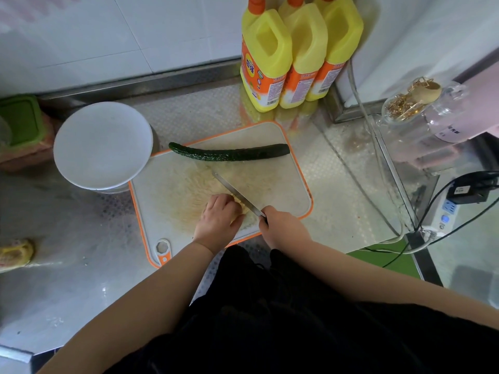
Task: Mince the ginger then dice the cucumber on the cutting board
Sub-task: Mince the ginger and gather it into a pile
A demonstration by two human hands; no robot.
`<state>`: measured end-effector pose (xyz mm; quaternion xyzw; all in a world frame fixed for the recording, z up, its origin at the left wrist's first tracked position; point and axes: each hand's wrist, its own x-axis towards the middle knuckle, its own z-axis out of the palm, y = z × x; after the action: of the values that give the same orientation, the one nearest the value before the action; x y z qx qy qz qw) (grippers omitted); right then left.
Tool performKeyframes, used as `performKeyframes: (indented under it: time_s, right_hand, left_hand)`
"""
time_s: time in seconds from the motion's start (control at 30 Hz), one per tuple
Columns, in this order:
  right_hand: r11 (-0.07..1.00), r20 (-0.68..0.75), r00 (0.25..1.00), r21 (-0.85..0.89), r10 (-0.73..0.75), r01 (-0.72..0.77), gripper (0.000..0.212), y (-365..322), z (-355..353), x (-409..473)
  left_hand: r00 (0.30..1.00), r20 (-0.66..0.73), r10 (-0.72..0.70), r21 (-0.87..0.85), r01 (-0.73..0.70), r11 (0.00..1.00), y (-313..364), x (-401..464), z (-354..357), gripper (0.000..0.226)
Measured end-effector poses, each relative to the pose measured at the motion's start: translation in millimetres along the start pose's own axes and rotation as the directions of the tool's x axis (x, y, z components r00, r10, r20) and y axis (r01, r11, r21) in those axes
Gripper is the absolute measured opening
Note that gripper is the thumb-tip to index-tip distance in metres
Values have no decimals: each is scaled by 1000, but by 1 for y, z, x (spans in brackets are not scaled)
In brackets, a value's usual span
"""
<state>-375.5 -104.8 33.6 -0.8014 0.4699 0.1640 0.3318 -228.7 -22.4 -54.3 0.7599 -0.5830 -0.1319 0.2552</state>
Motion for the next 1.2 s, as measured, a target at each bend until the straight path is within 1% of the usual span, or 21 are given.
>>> performKeyframes:
  time_s: [0.03, 0.1, 0.3, 0.4, 0.53, 0.6, 0.67, 0.73, 0.83, 0.9, 1.0, 1.1, 1.2]
  right_hand:
    - [1000, 6, 1000, -10, 1, -1, 25, -1, 1, 0]
    - [1000, 20, 1000, -25, 7, -7, 24, -1, 2, 1]
    - [997, 46, 998, -57, 48, -45, 20, -3, 8, 9]
    - [996, 58, 997, -73, 58, -54, 16, -4, 11, 16]
    - [993, 62, 994, -80, 86, -81, 14, -5, 19, 21]
    - [994, 56, 994, -61, 91, -88, 16, -4, 19, 22]
    - [995, 59, 993, 3, 97, -98, 24, -1, 13, 25]
    - [990, 95, 989, 72, 111, -118, 32, 3, 5, 32]
    - [984, 139, 986, 141, 93, -113, 36, 10, -4, 36]
    - [980, 106, 991, 173, 77, -94, 31, 12, -6, 31]
    - [988, 45, 997, 139, 64, -69, 21, 12, -7, 19]
    - [996, 26, 998, 64, 54, -56, 19, 8, -8, 10]
    - [999, 27, 999, -5, 37, -37, 24, 2, -7, 6]
  left_hand:
    - [1000, 1, -16, -4, 16, 1000, 0, 0, 1, 15]
    - [1000, 4, -28, 1, 28, 1000, 0, 1, 4, 19]
    - [1000, -4, -16, 1, 16, 1000, -7, 1, 12, 19]
    - [1000, -2, -3, -3, 3, 1000, -9, 1, 14, 31]
    - [999, -36, -6, 4, 6, 1000, -11, -1, 17, 35]
    - [996, -83, 26, 16, -25, 1000, -11, -1, 18, 33]
    - [988, -133, 75, 21, -72, 997, -11, 0, 19, 27]
    - [982, -154, 113, 56, -106, 993, -10, 0, 19, 23]
    - [986, -126, 108, 98, -96, 991, -9, -1, 18, 24]
    - [993, -88, 80, 75, -74, 994, -9, -3, 15, 28]
    - [998, -50, 47, 16, -46, 999, -8, -5, 7, 35]
    - [997, -69, 31, -8, -32, 999, -7, -6, 3, 28]
    - [999, -42, -13, -27, 12, 1000, -6, -5, 3, 22]
